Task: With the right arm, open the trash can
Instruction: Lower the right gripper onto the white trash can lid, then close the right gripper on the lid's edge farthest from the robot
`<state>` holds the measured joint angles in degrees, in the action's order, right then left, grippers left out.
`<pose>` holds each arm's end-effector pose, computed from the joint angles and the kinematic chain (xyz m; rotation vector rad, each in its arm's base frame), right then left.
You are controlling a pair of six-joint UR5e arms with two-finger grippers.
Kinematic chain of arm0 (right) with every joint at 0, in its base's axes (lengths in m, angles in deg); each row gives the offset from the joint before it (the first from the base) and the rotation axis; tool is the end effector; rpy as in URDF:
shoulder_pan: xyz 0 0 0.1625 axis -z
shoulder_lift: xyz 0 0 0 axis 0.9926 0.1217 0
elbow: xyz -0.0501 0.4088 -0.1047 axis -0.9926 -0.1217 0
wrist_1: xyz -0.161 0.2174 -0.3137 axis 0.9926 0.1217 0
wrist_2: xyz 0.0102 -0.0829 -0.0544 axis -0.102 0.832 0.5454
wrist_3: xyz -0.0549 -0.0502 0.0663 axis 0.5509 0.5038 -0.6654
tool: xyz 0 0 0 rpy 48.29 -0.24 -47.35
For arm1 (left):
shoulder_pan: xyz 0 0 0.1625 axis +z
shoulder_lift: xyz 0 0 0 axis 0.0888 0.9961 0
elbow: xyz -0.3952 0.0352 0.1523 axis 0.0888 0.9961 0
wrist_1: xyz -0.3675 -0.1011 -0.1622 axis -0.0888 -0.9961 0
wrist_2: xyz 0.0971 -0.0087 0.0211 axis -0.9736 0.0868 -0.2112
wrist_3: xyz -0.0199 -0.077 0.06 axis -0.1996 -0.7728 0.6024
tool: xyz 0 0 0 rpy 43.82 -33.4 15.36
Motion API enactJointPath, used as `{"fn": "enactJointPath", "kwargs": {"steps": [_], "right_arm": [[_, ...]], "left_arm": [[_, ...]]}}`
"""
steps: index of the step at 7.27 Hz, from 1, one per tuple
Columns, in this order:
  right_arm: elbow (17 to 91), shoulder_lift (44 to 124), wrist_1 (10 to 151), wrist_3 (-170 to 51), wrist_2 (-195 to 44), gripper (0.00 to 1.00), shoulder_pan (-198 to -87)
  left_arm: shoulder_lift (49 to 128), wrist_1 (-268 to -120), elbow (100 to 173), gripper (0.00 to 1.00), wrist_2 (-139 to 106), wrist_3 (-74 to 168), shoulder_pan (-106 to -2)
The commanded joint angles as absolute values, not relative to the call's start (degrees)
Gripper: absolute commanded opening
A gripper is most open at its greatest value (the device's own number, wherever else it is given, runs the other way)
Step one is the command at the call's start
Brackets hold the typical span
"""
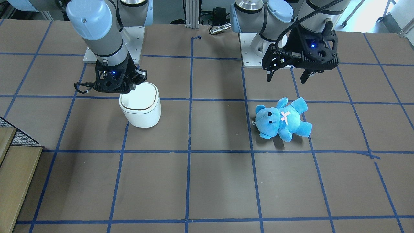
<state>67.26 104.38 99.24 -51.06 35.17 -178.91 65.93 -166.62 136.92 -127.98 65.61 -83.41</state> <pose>0.1834 -0.4393 0.3632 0.0713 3.1103 0.2936 -0.1211 -0.4769 0.5030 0.0650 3.1390 -0.0747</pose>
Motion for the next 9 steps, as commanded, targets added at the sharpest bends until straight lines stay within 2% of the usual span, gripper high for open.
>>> {"fn": "enactJointPath", "kwargs": {"steps": [1,9], "right_arm": [[70.55,104.34,100.69,-50.83,35.34,0.00,-178.64],[72.41,101.53,102.27,-51.97,35.87,0.00,-178.46]], "left_arm": [[65.93,-166.62,136.92,1.00,-128.05,65.61,-83.41],[65.93,-166.62,136.92,1.00,-127.96,65.61,-83.41]]}}
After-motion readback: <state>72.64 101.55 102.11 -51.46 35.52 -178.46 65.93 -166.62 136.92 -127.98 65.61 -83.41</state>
